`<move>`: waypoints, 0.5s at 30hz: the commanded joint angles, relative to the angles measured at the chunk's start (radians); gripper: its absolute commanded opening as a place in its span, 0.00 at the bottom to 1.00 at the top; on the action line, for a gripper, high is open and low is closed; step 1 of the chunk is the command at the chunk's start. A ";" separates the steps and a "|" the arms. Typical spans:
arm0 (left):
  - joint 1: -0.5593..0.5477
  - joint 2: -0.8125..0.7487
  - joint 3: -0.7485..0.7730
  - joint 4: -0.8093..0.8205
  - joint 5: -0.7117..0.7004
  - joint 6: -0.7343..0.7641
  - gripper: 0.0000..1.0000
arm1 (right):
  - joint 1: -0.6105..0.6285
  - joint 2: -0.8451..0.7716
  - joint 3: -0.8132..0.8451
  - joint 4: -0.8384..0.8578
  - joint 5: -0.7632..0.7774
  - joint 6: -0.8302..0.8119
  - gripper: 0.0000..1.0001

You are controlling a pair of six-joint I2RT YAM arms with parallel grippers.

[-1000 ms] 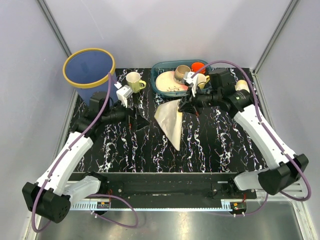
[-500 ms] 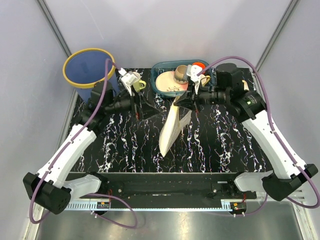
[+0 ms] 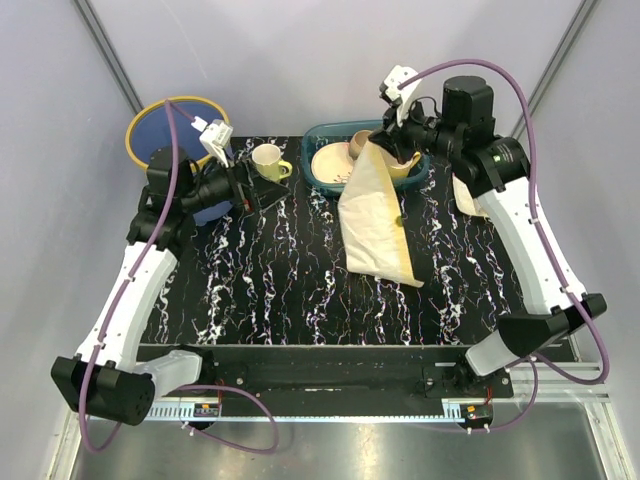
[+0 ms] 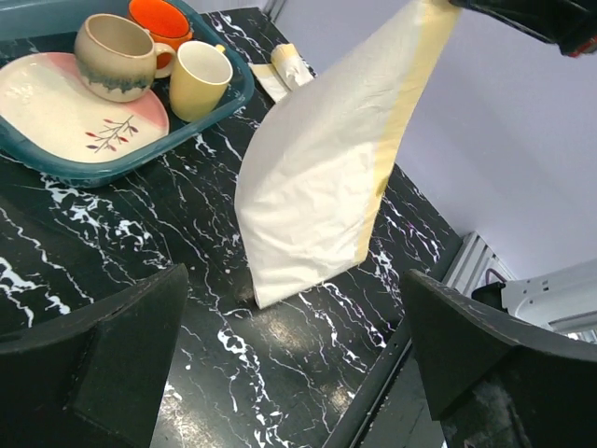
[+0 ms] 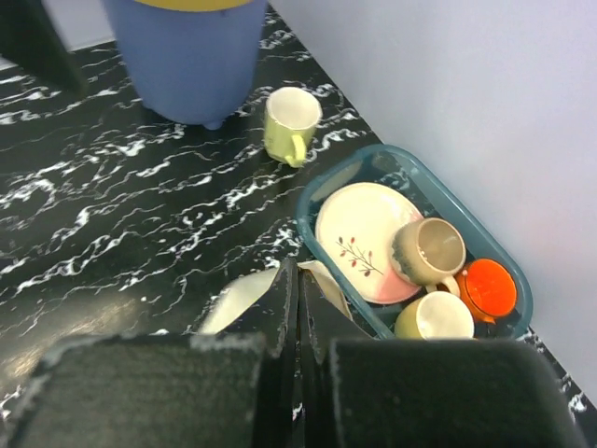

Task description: Put the trash bags into the trash bin

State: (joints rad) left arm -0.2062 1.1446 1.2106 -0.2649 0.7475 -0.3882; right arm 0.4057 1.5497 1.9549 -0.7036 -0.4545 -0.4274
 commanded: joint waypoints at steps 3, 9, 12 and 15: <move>0.053 -0.068 0.014 -0.005 -0.011 0.012 0.99 | 0.169 -0.192 -0.146 -0.040 -0.160 -0.106 0.00; 0.064 -0.098 -0.055 -0.077 -0.020 0.070 0.98 | 0.491 -0.255 -0.419 -0.012 -0.098 -0.146 0.00; 0.089 -0.109 -0.094 -0.117 -0.030 0.094 0.98 | 0.649 -0.235 -0.575 0.015 -0.049 -0.224 0.00; 0.111 -0.124 -0.137 -0.151 -0.019 0.124 0.98 | 0.755 -0.218 -0.717 -0.057 -0.012 -0.327 0.17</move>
State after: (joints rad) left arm -0.1295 1.0512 1.1202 -0.3641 0.7357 -0.3164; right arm 1.0344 1.2999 1.3823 -0.6945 -0.5316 -0.6064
